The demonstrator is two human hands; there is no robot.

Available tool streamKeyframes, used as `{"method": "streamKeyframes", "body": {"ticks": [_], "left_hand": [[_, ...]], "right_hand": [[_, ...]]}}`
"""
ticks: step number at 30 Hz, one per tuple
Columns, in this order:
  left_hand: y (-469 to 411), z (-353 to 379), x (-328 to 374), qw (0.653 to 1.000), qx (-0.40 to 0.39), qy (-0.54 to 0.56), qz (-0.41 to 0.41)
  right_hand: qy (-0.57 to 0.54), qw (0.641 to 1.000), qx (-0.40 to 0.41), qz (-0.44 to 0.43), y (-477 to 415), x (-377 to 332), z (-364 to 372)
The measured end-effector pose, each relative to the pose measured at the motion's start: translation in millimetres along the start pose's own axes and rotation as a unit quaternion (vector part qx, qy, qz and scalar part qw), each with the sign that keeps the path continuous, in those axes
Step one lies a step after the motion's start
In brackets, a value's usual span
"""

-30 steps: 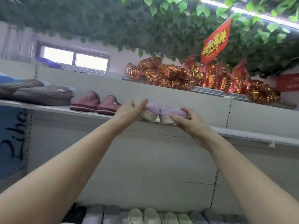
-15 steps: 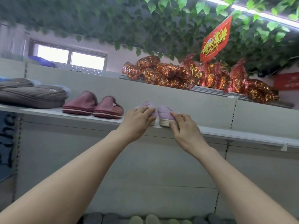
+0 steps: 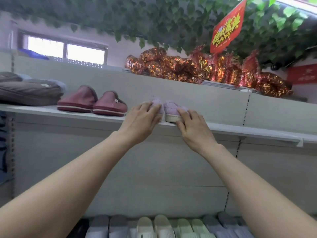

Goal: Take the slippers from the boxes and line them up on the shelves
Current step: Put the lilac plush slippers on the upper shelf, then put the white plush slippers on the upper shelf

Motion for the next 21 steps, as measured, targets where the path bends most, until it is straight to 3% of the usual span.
{"method": "streamKeyframes", "body": {"ticks": [6,11,17,21], "left_hand": [[42.9,-17.0,46.9,0.997,0.038,-0.051,0.049],[113.6,-4.6,106.8,0.997,0.031,-0.058,0.031],[240.6,36.8,181.7,0.997,-0.051,-0.01,-0.057],[360.5,78.0,228.2,0.977,-0.125,0.058,-0.165]], "right_hand": [[0.02,0.993,0.057,-0.096,49.5,9.8,-17.2],[0.0,0.989,0.041,-0.139,132.1,45.4,-3.2],[-0.046,0.984,-0.108,-0.135,275.2,105.1,62.0],[-0.074,0.956,-0.258,-0.116,393.8,139.7,120.1]]}}
Point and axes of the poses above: each hand's wrist, its own y-axis away from the middle knuckle, its own z-axis out of the palm, x = y × z, the point moved 6 cm from there along -y, towards the middle knuckle, and after that the axes turned 13 degrees about z, right-handed, at the moved point
